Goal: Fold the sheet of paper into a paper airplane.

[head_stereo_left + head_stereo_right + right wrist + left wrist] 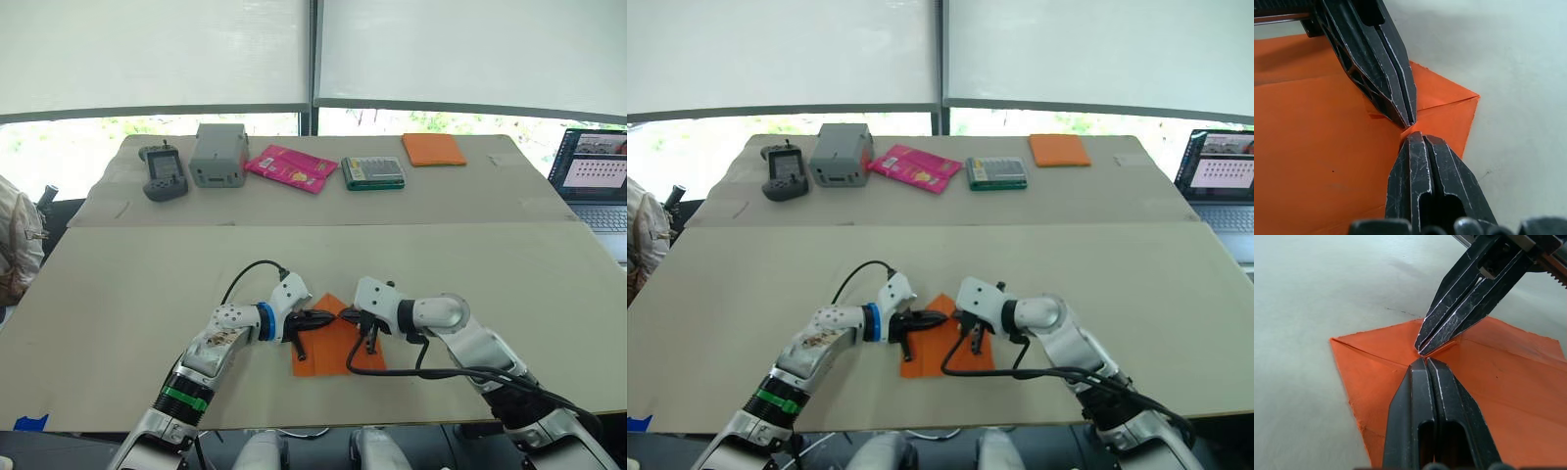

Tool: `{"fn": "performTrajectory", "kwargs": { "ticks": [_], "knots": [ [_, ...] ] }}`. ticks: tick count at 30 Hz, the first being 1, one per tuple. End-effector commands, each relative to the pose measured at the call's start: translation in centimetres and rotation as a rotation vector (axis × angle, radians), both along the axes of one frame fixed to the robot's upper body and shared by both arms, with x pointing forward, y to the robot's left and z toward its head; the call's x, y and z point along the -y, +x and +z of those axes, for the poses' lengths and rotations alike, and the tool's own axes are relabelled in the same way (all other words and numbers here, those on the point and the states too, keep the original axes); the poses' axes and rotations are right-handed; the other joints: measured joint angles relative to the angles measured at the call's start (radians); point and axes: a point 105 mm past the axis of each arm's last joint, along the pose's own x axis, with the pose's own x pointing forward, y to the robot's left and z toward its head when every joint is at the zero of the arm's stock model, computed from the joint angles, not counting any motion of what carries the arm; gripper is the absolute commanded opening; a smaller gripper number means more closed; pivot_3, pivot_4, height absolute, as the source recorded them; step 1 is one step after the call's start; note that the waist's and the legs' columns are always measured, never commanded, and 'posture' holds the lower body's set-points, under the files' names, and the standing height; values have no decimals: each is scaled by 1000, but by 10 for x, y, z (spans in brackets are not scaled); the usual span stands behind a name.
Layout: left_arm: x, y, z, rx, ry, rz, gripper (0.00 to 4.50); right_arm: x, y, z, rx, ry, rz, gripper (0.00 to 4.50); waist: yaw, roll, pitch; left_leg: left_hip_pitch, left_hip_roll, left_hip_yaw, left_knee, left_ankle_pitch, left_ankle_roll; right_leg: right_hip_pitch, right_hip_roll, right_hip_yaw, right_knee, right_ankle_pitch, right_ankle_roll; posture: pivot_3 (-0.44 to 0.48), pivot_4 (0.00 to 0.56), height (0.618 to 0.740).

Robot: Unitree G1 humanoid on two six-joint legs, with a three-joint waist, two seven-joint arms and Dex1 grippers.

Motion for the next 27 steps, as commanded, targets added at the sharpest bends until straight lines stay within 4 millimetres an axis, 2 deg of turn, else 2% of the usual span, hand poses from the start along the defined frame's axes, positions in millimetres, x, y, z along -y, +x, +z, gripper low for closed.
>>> {"fn": "performTrajectory", "kwargs": {
  "ticks": [1,5,8,13,15,18,24,25,27],
  "knots": [
    [0,2,-13,-33,24,33,67,5,-3,-12,-29,-47,-12,0,0,0,0,0,0,0,0,0,0,0,0,0,0,0,0,0,150,740],
    [-7,12,-1,-36,-35,99,67,10,-2,-14,-37,-59,-26,0,1,0,0,1,0,0,0,0,0,1,0,0,0,0,0,0,150,740],
    [-7,12,2,-31,-50,92,67,10,-2,-14,-36,-58,-32,0,-2,0,0,0,0,0,0,0,0,0,0,0,0,0,0,0,150,740],
    [6,1,1,-41,-64,29,67,11,-1,-14,-42,-51,-44,0,-3,0,0,0,0,0,0,0,0,0,0,0,0,0,0,0,150,740],
    [11,-10,-7,-59,-30,-35,67,12,3,-11,-32,-42,-75,0,-3,0,0,0,0,0,0,0,0,0,0,0,0,0,0,0,150,740],
    [11,-20,-20,-77,33,-78,67,17,13,3,-14,13,-150,0,-2,0,0,0,0,0,0,0,0,0,0,0,0,0,0,0,150,740],
    [6,-18,-28,-89,79,-56,67,26,22,38,32,123,-211,0,-1,0,0,-1,0,0,0,0,0,-1,0,0,0,0,0,0,150,740],
    [6,-17,-28,-87,83,-53,67,31,22,42,43,120,-214,0,0,0,0,-2,0,0,0,0,0,-1,0,0,0,0,0,0,150,740],
    [5,-16,-29,-86,85,-50,67,48,21,38,48,35,-197,0,1,0,0,-2,0,0,0,0,0,-1,0,0,0,0,0,0,150,740]
  ]
}}
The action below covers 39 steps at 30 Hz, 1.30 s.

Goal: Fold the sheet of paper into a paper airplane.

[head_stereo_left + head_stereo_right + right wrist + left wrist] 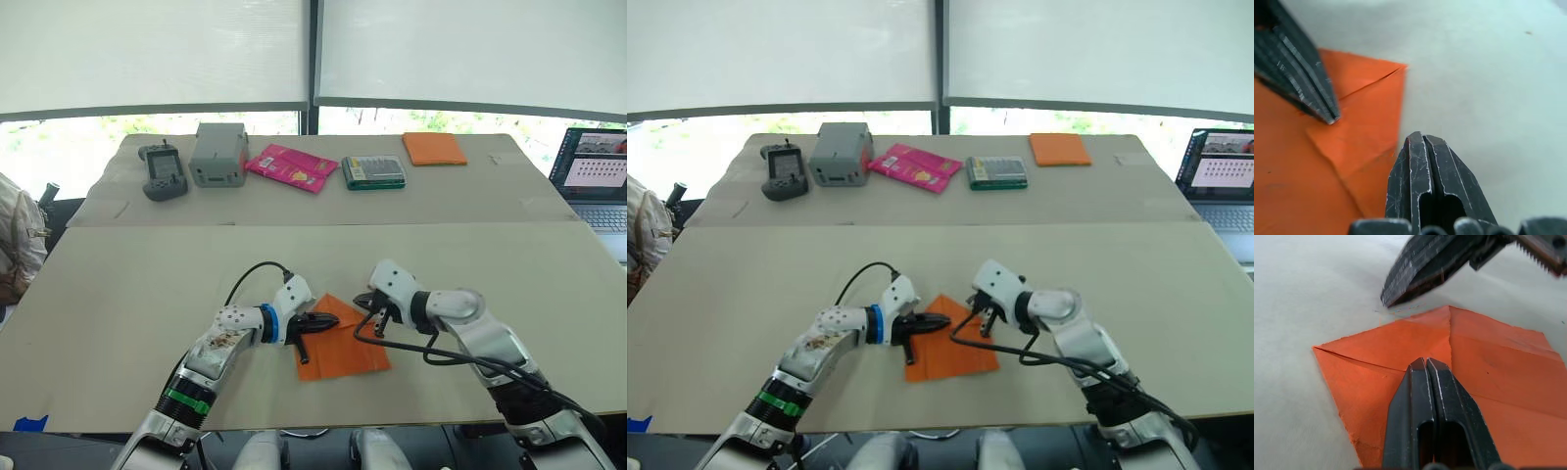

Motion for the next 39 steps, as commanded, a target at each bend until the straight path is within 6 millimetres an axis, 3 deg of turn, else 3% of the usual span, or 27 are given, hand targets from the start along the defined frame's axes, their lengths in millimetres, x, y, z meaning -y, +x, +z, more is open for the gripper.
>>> {"fn": "performTrajectory", "kwargs": {
  "ticks": [1,5,11,15,19,28,35,39],
  "knots": [
    [-3,-8,-26,-82,72,-1,67,22,1,16,61,-72,20,0,1,0,0,0,0,0,0,0,0,0,0,0,0,0,0,0,150,740],
    [-3,-8,-27,-81,76,3,67,41,-14,6,-17,-121,70,0,0,0,0,0,-1,0,0,0,0,1,0,0,-1,0,0,0,150,740],
    [-3,-5,-27,-73,77,12,67,40,-48,5,-80,-85,167,0,0,0,0,0,-2,0,0,0,0,0,0,0,0,-1,1,0,150,740],
    [-3,-5,-25,-69,70,9,67,30,-94,1,-211,-35,270,0,2,-1,0,-1,-1,-1,0,0,0,1,0,0,-1,-3,4,0,150,740],
    [-3,-6,-25,-72,68,3,67,20,-117,-2,-306,50,232,0,0,-1,0,-1,0,-1,0,0,0,1,0,0,0,-3,4,0,150,740],
    [0,-8,-26,-76,68,-19,67,9,-110,-29,-338,165,-19,0,2,-1,0,-1,1,-1,0,0,0,0,0,0,0,-4,6,0,150,740],
    [-2,-6,-26,-75,75,-24,67,9,-119,-34,-422,204,-110,0,1,-1,0,0,1,-1,1,0,0,1,0,0,0,-5,8,0,150,740],
    [0,-6,-26,-77,73,-30,67,11,-115,-36,-419,194,-178,0,2,-2,0,-1,1,-1,1,0,0,1,0,0,0,-5,8,0,150,740]
  ]
}}
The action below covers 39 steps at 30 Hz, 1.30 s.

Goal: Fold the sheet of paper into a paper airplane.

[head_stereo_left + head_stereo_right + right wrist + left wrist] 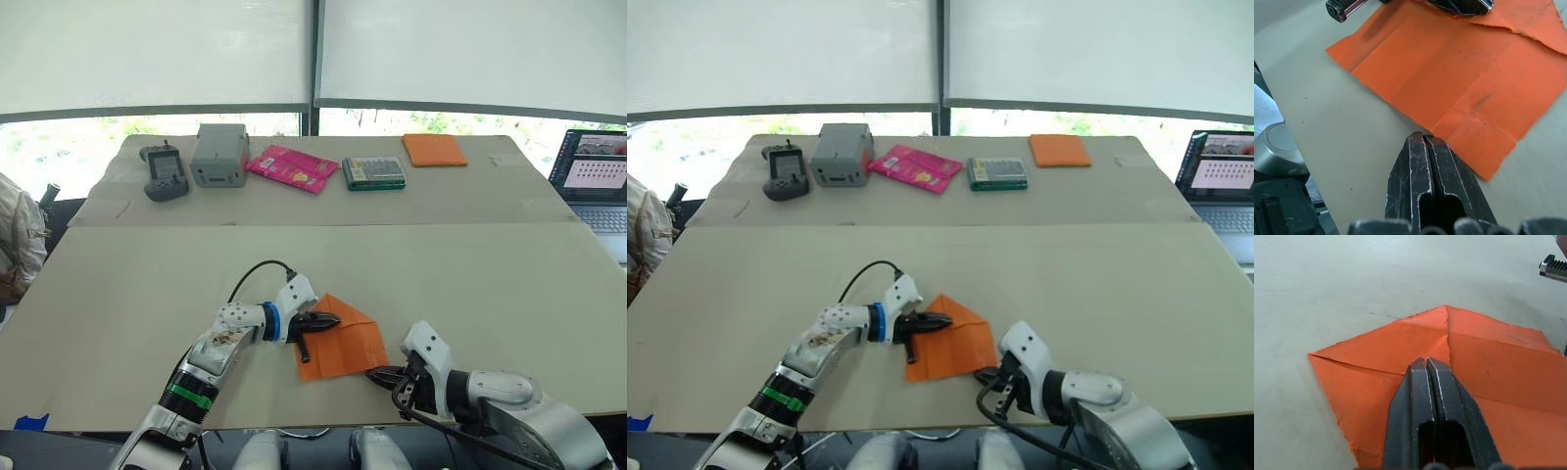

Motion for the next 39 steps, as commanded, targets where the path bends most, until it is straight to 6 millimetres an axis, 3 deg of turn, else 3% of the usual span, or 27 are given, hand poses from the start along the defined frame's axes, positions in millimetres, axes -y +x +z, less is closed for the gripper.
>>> {"fn": "performTrajectory", "kwargs": {
  "ticks": [1,13,25,35,39],
  "knots": [
    [-2,-9,-25,-76,64,-5,67,3,1,-2,-16,-19,-60,0,0,0,0,0,0,0,0,0,0,0,0,0,0,0,0,0,150,740],
    [-3,-10,-25,-81,72,-18,67,8,9,22,187,102,-199,0,-1,-1,-1,0,0,0,0,0,0,0,0,0,0,-1,1,0,150,740],
    [-3,-8,-24,-75,74,-21,67,8,18,28,329,188,-242,0,-1,-1,-1,0,0,0,0,0,0,0,0,0,0,-1,1,0,150,740],
    [-5,-5,-23,-69,73,-1,67,18,25,-5,395,85,-66,0,-3,-1,0,0,0,1,0,0,0,0,0,0,0,-1,1,0,150,740],
    [-10,-4,-22,-65,77,13,67,7,39,-1,435,115,-9,0,-4,-1,-1,2,0,1,0,0,0,1,1,1,0,0,1,0,150,740]
  ]
}}
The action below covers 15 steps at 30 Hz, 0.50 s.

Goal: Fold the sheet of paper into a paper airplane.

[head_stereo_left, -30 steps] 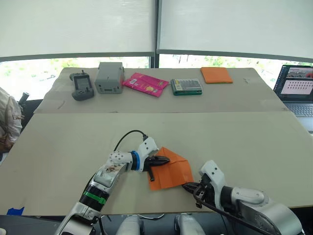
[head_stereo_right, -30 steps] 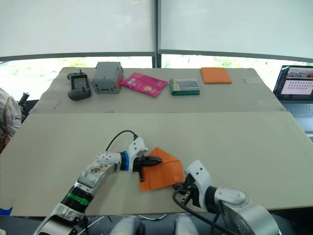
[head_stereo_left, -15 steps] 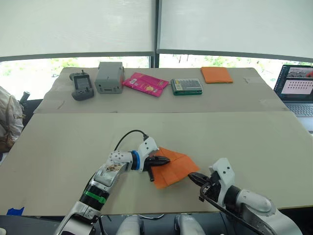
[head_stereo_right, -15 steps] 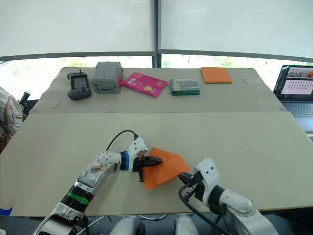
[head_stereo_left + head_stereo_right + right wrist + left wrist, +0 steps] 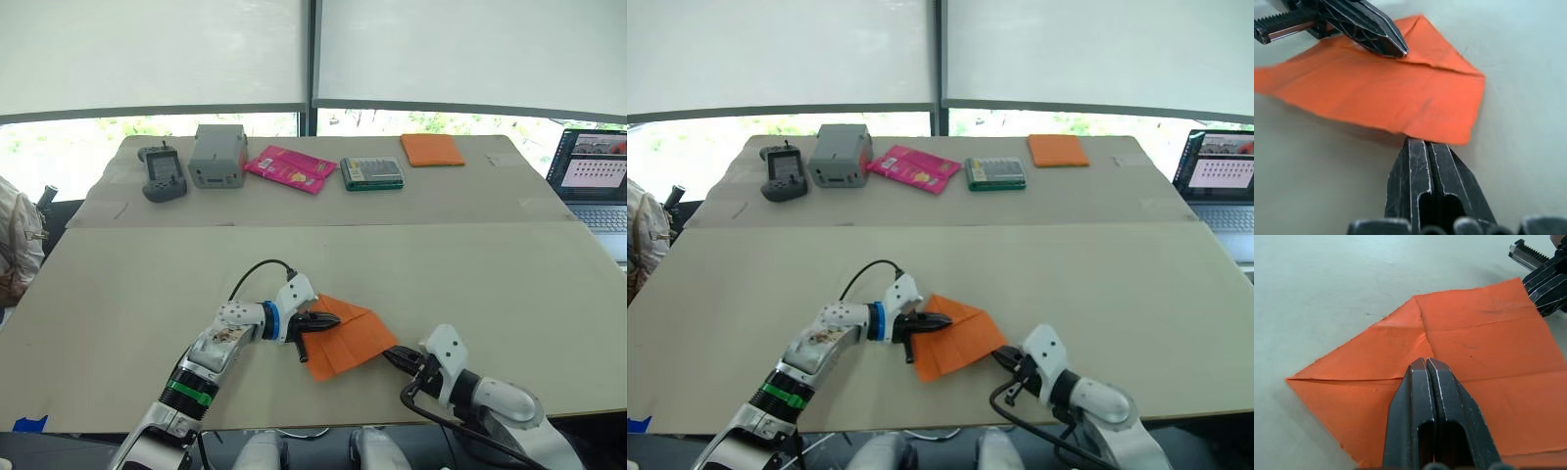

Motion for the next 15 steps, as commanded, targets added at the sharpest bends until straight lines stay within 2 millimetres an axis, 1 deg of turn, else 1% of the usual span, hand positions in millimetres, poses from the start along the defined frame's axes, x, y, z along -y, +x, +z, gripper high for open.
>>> {"fn": "performTrajectory", "kwargs": {
  "ticks": [1,5,9,15],
  "knots": [
    [-10,-5,-22,-63,72,26,67,-10,8,9,63,21,63,0,0,0,0,0,0,0,0,0,0,0,0,0,0,0,0,0,150,740],
    [-22,-2,-17,-50,85,53,67,-12,11,8,68,26,93,0,0,0,0,0,0,0,-1,0,0,-1,0,0,0,3,-6,0,150,740],
    [-29,-2,-17,-46,95,68,67,-12,12,8,73,30,113,0,-10,0,0,0,0,0,-1,0,0,-1,0,1,0,4,-7,0,150,740],
    [-32,-3,-13,-38,95,82,67,-15,32,11,90,69,98,0,-22,0,0,1,2,1,-1,0,0,-1,1,1,1,3,-6,0,150,740]
  ]
}}
